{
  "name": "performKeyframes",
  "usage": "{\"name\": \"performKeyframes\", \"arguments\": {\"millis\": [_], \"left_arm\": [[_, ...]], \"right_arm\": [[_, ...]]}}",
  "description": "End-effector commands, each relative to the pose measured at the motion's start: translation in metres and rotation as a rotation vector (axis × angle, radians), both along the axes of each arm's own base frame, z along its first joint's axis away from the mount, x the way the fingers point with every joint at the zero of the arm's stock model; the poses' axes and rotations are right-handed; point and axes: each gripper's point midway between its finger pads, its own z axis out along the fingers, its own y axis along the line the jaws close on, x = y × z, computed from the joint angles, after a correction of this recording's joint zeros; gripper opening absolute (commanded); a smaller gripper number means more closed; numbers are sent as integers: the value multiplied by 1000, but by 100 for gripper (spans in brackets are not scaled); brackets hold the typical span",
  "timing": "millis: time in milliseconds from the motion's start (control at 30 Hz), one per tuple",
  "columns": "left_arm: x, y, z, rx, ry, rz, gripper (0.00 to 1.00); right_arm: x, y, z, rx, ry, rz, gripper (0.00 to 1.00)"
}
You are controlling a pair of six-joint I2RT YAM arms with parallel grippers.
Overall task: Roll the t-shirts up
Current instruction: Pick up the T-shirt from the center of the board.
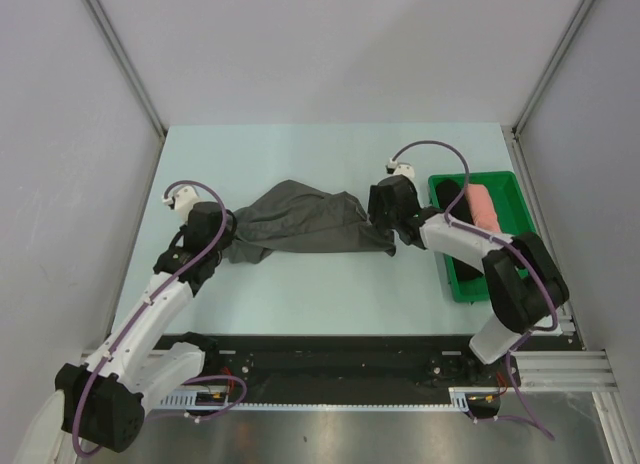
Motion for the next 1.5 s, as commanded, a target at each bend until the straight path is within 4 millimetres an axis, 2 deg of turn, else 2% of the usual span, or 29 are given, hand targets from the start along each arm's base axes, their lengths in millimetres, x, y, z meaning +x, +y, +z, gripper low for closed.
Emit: {"name": "performKeyframes", "arguments": {"millis": [0, 133, 200, 400, 500, 700, 900, 933, 1000, 1033, 1067, 1100, 1133, 1167, 1200, 1233, 1267, 1300, 1333, 1367, 1400, 1433, 1467], "left_arm": [[5, 0, 5, 1, -17, -16, 0], [6, -2, 3, -4, -11, -23, 0], [7, -3, 2, -9, -8, -24, 0], [7, -5, 1, -11, -5, -32, 0], [8, -5, 1, -9, -3, -33, 0], [7, -3, 3, 5, -2, -31, 0], [8, -4, 2, 0, 2, -37, 0], [8, -4, 1, 2, 3, -37, 0], [10, -3, 4, 10, 2, -38, 0], [10, -2, 7, 18, -2, -35, 0], [12, -1, 14, 28, -13, -35, 0], [14, 1, 18, 32, -18, -32, 0], [16, 3, 24, 39, -25, -26, 0], [21, 4, 39, 43, -52, -24, 0], [23, 5, 47, 48, -67, -24, 0], [26, 5, 57, 51, -88, -27, 0], [32, 6, 82, 65, -133, -32, 0], [34, 6, 92, 72, -150, -36, 0], [37, 5, 107, 77, -178, -44, 0], [41, 0, 134, 88, -230, -87, 0], [43, -2, 148, 91, -257, -106, 0], [44, -3, 162, 97, -282, -119, 0], [43, -7, 189, 99, -336, -150, 0]], "right_arm": [[1, -12, 51, 3, -122, -79, 65], [-9, 13, 53, 10, -135, -1, 65], [-11, 19, 38, 11, -98, 16, 64], [-17, 25, 8, -5, -23, 25, 54], [-16, 28, -1, -8, -12, 29, 48], [-19, 29, -8, -15, 10, 32, 41], [-23, 36, -14, -13, 24, 62, 40], [-23, 36, -15, -17, 25, 64, 30], [-22, 29, -7, -28, 12, 55, 18], [-18, 21, -1, -24, 3, 36, 8], [-15, 15, 10, -20, -18, 28, 3], [-12, 9, 32, 8, -57, 17, 0], [-5, -7, 48, 29, -86, -20, 0], [-3, -13, 63, 53, -114, -27, 0], [-2, -21, 97, 92, -190, -34, 0], [4, -36, 115, 114, -233, -66, 0], [3, -39, 134, 142, -274, -59, 0], [-1, -48, 174, 179, -379, -61, 0], [-3, -54, 194, 198, -432, -66, 0], [-6, -63, 214, 208, -491, -77, 0], [-7, -68, 241, 225, -575, -77, 0], [-19, -74, 270, 251, -654, -72, 0], [-24, -80, 285, 256, -699, -75, 0]]}}
